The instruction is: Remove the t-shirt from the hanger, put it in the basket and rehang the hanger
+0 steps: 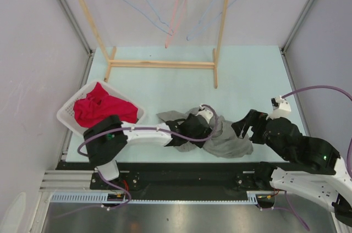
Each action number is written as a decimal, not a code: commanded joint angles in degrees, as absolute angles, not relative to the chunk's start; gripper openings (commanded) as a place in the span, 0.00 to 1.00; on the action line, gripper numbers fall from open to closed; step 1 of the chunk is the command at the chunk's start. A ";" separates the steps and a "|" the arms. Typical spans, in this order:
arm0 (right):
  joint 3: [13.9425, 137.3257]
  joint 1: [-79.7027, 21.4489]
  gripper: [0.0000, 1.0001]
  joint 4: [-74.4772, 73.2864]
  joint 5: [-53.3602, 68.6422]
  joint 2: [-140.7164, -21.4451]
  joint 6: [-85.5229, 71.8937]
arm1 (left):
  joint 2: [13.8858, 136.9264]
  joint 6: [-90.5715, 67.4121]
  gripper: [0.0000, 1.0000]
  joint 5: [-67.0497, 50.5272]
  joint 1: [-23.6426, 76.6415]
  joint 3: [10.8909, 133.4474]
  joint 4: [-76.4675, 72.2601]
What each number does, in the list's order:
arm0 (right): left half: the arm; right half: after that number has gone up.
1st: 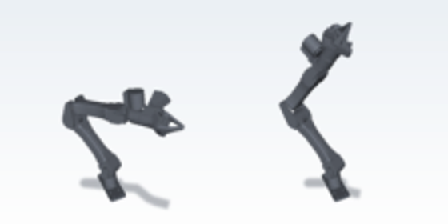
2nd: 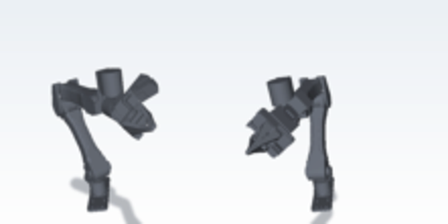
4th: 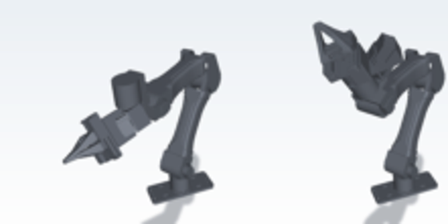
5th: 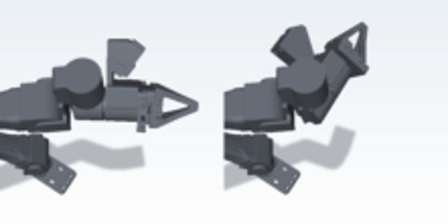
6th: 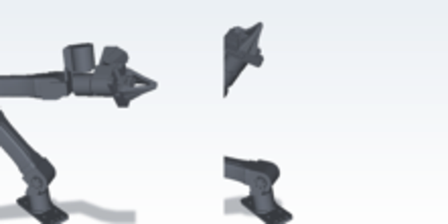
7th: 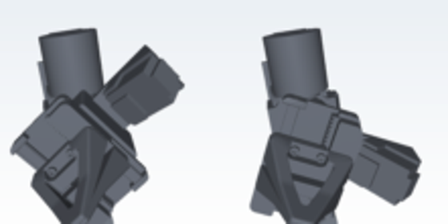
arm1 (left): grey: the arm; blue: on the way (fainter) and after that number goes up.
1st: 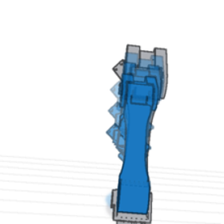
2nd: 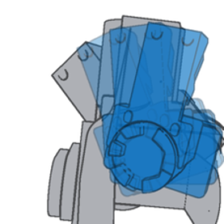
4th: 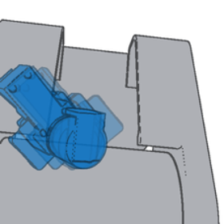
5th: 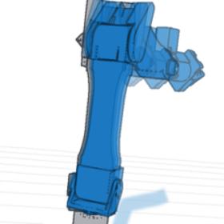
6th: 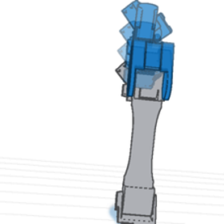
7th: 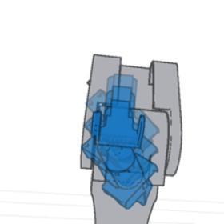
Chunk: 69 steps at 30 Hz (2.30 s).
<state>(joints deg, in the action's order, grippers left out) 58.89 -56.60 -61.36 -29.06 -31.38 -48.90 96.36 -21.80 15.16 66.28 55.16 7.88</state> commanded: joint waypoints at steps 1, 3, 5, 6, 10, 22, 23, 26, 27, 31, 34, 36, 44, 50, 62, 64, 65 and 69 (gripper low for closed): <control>60.91 -56.43 0.98 -63.37 -30.50 -30.85 -49.92 | 100.72 -22.41 0.52 15.64 66.80 60.11 7.47; 61.00 -56.43 0.98 -63.72 -30.41 -30.94 -49.75 | 99.94 -23.02 0.28 15.38 66.71 59.25 7.21; 60.91 -56.43 0.98 -63.72 -30.58 -30.85 -49.40 | 96.44 -23.47 0.06 15.55 66.53 58.45 6.33; 60.91 -56.34 0.98 -63.81 -30.76 -30.94 -49.31 | 94.76 -23.55 0.01 15.56 66.45 57.93 6.33; 60.91 -56.43 0.98 -63.02 -31.02 -31.11 -48.52 | 84.05 -24.34 0.00 11.10 62.94 56.08 7.12; 60.82 -56.43 0.98 -61.44 -30.67 -31.03 -47.81 | 41.59 -26.90 0.00 -2.37 30.00 59.57 23.60; 60.82 -56.43 0.98 -61.09 -30.59 -31.20 -47.64 | 41.22 -26.11 0.00 -2.55 28.67 61.42 26.08; 61.17 -56.43 0.98 -59.86 -30.15 -32.16 -46.76 | 40.08 -22.86 0.00 3.39 25.58 69.24 34.96; 61.35 -56.43 0.98 -59.42 -30.15 -32.52 -46.58 | 39.56 -20.50 0.00 5.34 25.32 72.39 36.46; 62.05 -56.43 0.98 -58.36 -29.36 -34.89 -45.53 | 37.97 -15.48 0.00 17.46 25.14 79.88 42.09; 62.14 -56.43 0.98 -57.75 -28.83 -35.86 -44.83 | 37.79 -11.26 0.01 25.65 25.14 84.10 43.16; 62.05 -56.51 0.98 -57.22 -28.39 -36.56 -44.47 | 37.70 -8.18 0.00 29.85 25.22 85.77 42.45; 62.14 -56.34 0.98 -56.60 -28.04 -37.09 -44.03 | 37.71 -0.26 0.00 39.55 25.22 89.30 37.00; 61.61 -56.34 0.98 -56.07 -27.69 -36.91 -44.21 | 35.95 -1.41 0.00 37.44 25.22 77.56 34.72; 60.82 -56.34 0.98 -55.99 -27.07 -35.68 -45.18 | 38.23 -19.22 0.00 28.41 17.94 53.38 29.87; 60.65 -56.42 0.98 -55.72 -26.63 -35.86 -45.26 | 37.88 -26.76 0.00 24.79 13.20 49.77 31.72; 60.64 -56.34 0.98 -55.64 -26.54 -36.03 -45.26 | 37.01 -29.24 0.00 24.87 11.79 48.70 33.99; 60.21 -56.42 0.98 -55.11 -25.67 -36.21 -45.26 | 33.94 -36.29 0.00 26.81 4.59 43.96 37.17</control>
<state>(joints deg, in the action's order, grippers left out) 60.23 -56.49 -57.87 -26.59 -36.10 -44.99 37.69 -24.45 27.81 9.89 46.50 35.03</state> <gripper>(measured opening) 0.981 0.047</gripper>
